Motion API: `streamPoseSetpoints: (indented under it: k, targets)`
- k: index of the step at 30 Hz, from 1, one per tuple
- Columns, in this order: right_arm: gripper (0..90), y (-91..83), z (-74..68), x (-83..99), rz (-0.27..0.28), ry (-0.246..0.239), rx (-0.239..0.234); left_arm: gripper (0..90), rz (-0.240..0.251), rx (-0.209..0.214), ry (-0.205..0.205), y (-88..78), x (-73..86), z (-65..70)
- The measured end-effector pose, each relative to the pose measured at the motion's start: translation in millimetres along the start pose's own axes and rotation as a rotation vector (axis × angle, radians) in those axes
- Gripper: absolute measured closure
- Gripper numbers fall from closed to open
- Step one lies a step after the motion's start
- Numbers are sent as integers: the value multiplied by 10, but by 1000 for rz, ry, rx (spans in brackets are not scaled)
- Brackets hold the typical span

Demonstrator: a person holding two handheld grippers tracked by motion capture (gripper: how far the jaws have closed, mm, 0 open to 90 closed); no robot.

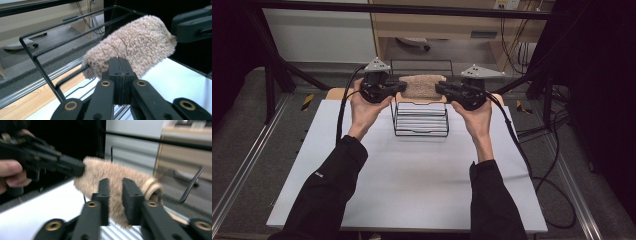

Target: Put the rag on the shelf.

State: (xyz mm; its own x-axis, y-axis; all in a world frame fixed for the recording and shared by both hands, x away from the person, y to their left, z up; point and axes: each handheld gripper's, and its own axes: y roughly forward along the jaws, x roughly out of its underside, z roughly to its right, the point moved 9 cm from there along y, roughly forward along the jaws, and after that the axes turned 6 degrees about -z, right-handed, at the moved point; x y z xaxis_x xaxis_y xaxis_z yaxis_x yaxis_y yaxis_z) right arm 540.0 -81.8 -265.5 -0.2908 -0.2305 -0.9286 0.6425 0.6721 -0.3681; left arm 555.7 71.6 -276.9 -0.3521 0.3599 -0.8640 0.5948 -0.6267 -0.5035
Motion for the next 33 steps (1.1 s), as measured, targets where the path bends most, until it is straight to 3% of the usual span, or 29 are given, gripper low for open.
streamPoseSetpoints:
  k: [4, 8, 17, 24, 33]
  targets:
    - [884, 67, 1, 131, -56, 5, 9, 898, -4, 0, 13, 9, 71, 35]
    - [899, 127, 76, 257, -92, 23, 38, 898, -21, -8, 26, 41, 141, 39]
    - [897, 214, 157, 328, -91, 40, 64, 898, -23, -21, 2, 137, 173, -26]
    - [879, 166, 129, 316, -78, 35, 58, 894, -14, -19, 3, 86, 175, -15]
    - [788, -6, 80, 279, -56, 39, 45, 743, -27, -8, -18, -61, 277, -15]
